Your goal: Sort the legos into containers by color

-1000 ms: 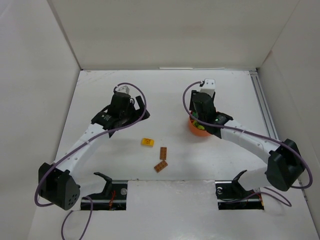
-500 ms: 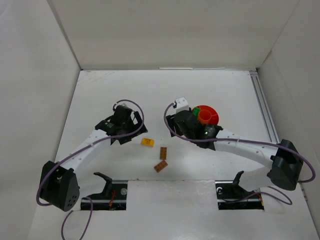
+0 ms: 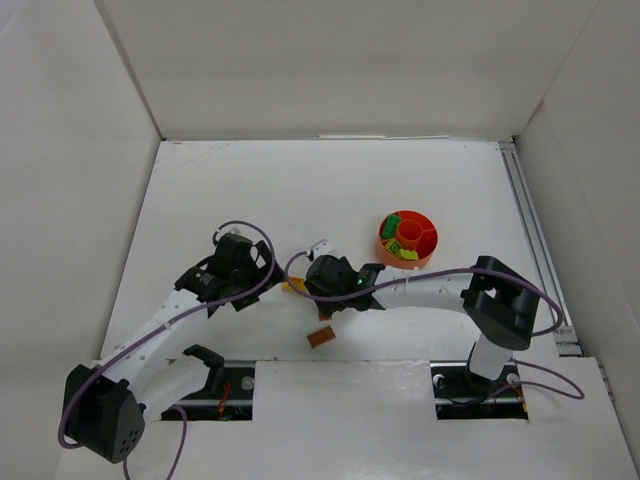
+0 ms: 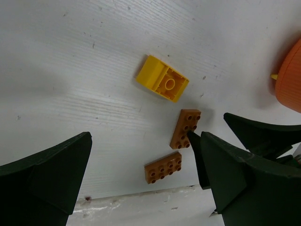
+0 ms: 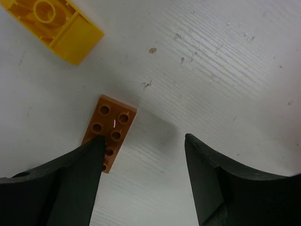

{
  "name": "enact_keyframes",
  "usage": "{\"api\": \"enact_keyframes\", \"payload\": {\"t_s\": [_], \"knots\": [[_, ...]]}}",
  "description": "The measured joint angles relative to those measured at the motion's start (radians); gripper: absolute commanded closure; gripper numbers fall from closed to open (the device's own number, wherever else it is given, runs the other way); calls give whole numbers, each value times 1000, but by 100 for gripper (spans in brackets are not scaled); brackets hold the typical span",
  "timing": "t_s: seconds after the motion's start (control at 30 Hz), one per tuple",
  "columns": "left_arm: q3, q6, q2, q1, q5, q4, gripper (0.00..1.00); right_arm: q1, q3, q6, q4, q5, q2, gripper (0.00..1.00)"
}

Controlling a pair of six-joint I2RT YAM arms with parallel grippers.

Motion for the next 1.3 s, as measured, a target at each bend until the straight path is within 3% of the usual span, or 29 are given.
{"api": "enact_keyframes", "payload": {"t_s": [0.77, 0.83, 0.97, 1.07, 1.1, 1.3], "knots": [[-13, -8, -82, 0, 4, -32, 0, 63, 120, 83, -45, -23, 101, 27], [-13, -8, -90, 0, 5, -43, 0, 63, 120, 100, -55, -18, 116, 31], [-13, -8, -126, 0, 5, -61, 0, 63, 113, 137, -61, -8, 122, 51], [-13, -10, -157, 0, 5, -68, 0, 63, 111, 159, -58, 2, 122, 60], [-13, -11, -165, 0, 5, -68, 0, 63, 111, 164, -58, 7, 122, 68], [-13, -13, -185, 0, 4, -69, 0, 63, 111, 177, -63, 37, 121, 78]]}}
